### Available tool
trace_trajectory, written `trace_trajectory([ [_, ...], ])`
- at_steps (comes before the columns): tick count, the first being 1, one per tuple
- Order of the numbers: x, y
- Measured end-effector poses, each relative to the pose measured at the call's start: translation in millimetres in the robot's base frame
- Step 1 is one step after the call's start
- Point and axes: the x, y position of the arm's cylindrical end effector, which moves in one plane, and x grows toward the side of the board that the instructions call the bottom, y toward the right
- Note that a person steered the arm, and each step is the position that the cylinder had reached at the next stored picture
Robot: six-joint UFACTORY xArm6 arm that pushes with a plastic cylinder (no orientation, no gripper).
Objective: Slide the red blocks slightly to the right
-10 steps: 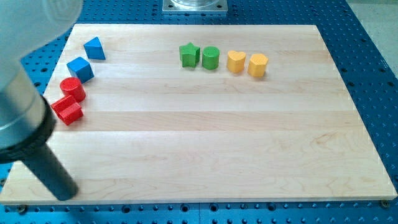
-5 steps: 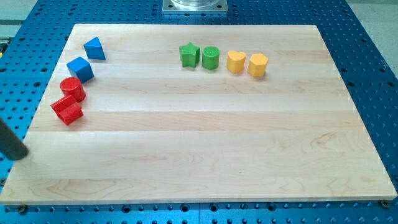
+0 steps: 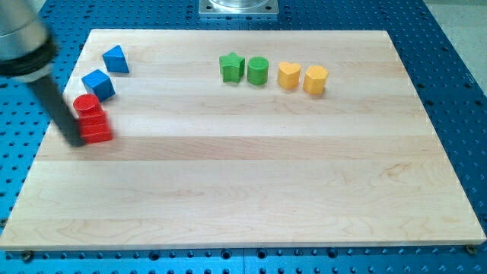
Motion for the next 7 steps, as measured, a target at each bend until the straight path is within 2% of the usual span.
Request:
trace_trajectory([
  [1,-18.5,40.0],
  [2,14.5,-12.6],
  [3,11.7,-76.4],
  [4,-15.0,-84.8],
  [5,-41.7,-20.4],
  [6,-74.8,19.0],
  [7,-84.1,88.8],
])
